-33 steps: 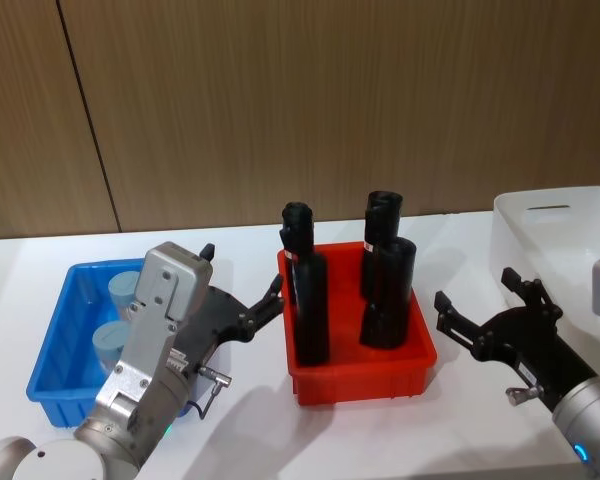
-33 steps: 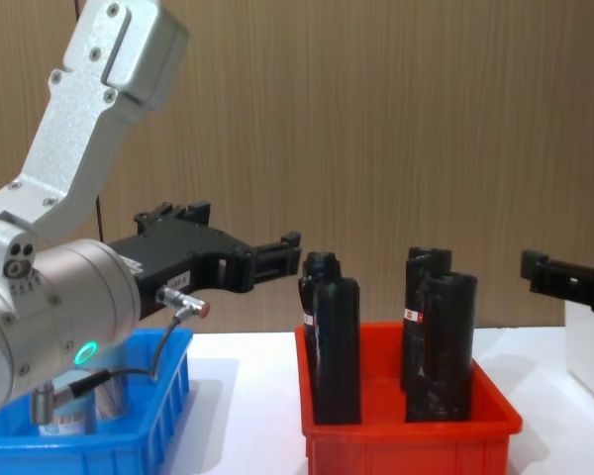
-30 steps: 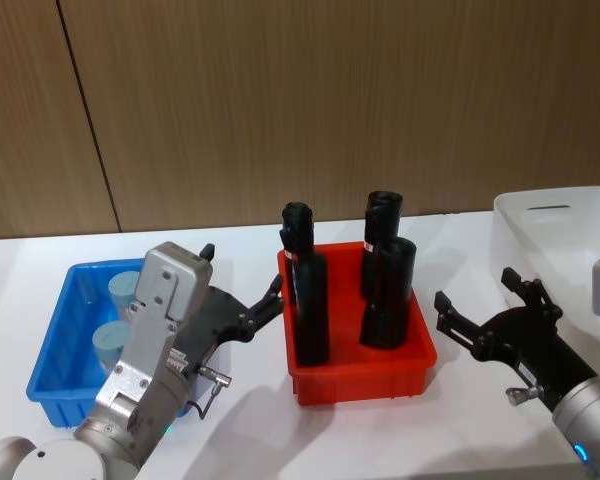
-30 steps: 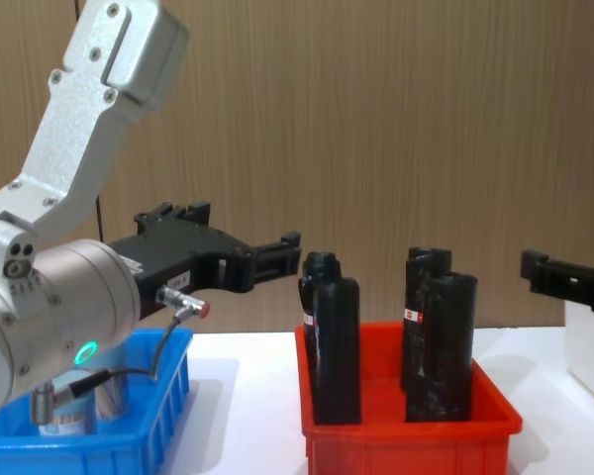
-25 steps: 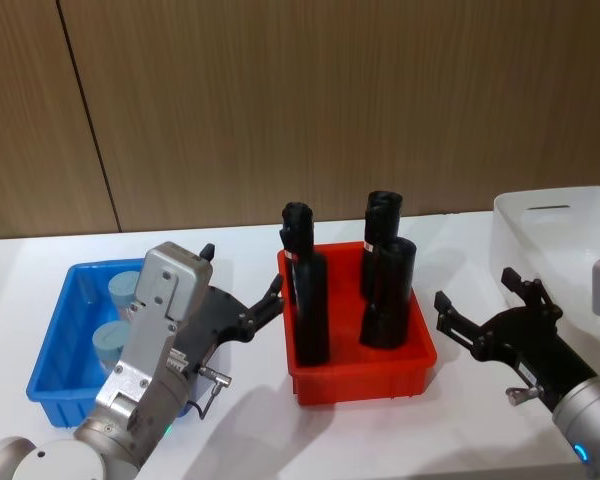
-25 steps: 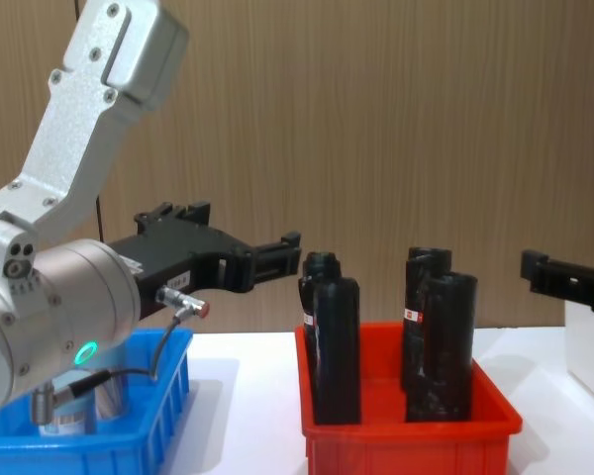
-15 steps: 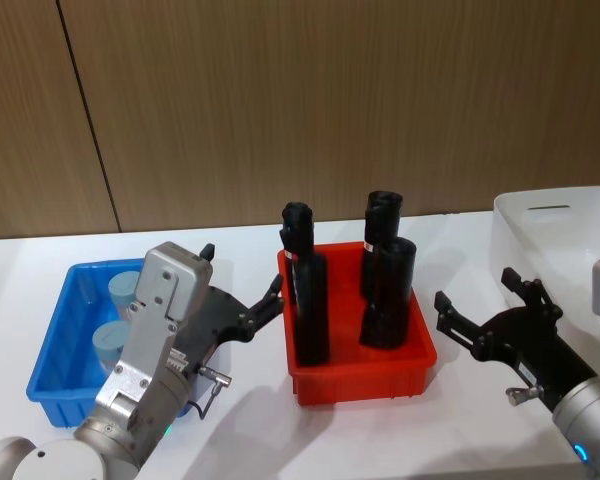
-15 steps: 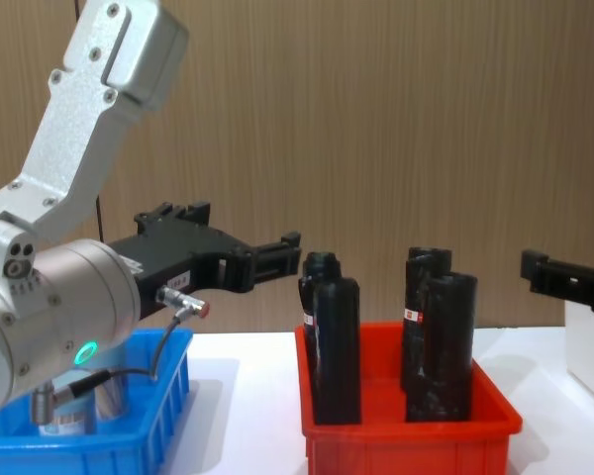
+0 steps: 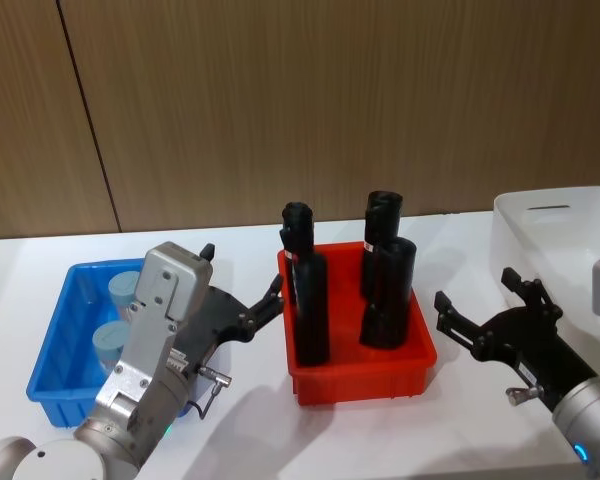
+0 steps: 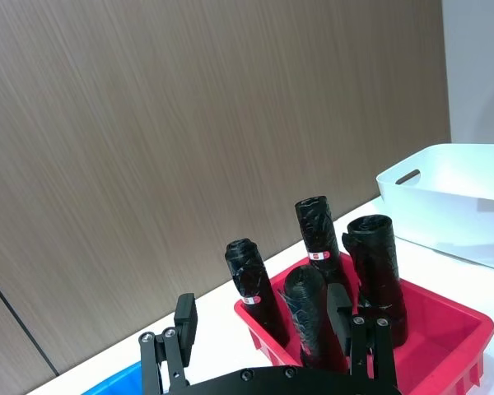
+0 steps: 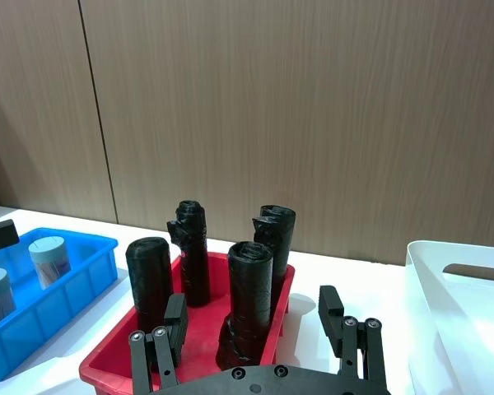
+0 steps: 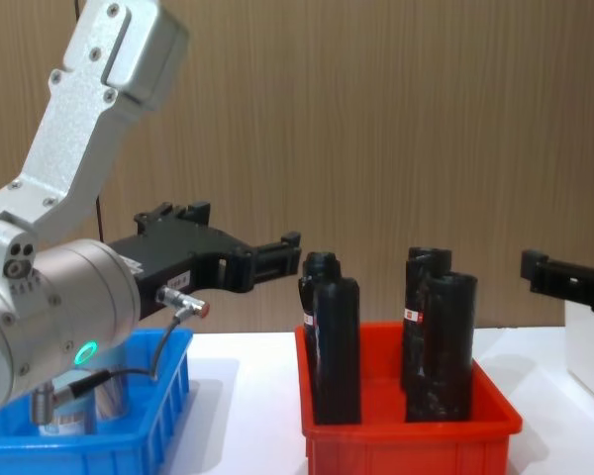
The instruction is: Pick the cotton swabs from the blue box and place them into the white box.
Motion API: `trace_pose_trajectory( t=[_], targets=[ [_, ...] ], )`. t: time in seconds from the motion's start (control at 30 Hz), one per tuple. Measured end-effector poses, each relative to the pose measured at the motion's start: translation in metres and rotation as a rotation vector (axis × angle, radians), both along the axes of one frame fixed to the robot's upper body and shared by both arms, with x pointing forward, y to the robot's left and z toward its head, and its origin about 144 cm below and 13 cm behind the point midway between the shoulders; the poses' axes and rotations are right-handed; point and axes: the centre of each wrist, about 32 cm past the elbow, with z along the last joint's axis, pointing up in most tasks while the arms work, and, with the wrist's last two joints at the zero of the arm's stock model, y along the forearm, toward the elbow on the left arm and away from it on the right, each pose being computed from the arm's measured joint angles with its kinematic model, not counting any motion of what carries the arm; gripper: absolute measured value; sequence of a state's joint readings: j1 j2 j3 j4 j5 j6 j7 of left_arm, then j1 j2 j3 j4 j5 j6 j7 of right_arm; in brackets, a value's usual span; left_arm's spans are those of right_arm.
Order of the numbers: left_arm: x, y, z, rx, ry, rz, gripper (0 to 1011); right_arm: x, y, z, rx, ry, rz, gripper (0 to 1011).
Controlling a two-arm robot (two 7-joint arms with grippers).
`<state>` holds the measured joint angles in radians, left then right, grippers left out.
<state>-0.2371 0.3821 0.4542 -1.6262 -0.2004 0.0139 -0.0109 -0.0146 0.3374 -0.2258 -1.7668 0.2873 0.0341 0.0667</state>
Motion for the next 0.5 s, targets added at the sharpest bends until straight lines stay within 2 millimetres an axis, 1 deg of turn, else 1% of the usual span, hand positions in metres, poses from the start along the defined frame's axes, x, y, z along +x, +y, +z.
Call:
trace_pose_trajectory(
  t=[0.5],
  targets=[
    [0.0001, -0.0018, 0.0002, -0.006, 0.013, 0.018, 1000, 0.0000, 0.0000, 0.0000, 0.000, 0.000, 0.000, 1002]
  ],
)
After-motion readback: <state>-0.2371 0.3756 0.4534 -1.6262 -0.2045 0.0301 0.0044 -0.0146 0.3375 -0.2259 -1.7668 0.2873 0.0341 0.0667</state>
